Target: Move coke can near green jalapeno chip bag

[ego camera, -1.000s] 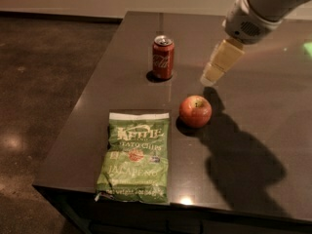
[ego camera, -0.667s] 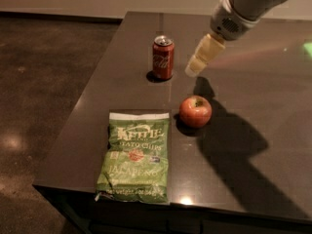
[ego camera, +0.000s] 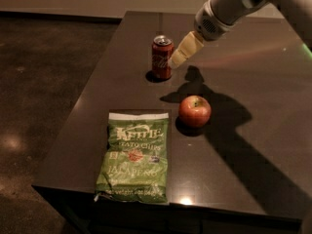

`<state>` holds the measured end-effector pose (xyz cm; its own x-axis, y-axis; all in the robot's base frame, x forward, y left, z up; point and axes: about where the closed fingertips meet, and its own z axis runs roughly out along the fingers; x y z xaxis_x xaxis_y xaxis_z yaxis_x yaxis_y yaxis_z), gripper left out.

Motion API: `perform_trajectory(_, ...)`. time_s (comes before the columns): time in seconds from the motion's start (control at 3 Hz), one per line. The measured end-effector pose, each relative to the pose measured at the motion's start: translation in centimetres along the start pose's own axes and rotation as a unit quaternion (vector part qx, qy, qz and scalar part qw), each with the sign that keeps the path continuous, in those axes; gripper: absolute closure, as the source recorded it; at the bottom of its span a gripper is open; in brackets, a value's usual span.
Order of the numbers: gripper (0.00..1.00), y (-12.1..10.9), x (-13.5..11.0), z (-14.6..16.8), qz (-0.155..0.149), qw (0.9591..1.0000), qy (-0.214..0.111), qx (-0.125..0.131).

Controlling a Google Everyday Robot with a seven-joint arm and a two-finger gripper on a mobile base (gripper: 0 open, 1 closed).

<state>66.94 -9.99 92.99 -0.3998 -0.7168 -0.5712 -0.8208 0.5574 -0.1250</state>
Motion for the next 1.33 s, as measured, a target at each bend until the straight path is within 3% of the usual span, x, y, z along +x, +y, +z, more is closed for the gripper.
perform_trajectory(0.33,0.0,0.2,-1.6,2.2,0.01,0.9997,-0.019,-0.01)
perform_trajectory(1.0,0.0,1.6,-4.0,4.7,0.0,0.9986,-0.046,-0.028)
perform_trajectory(1.33,0.16,2.1,-4.9,5.5,-0.009,0.998,-0.051,-0.035)
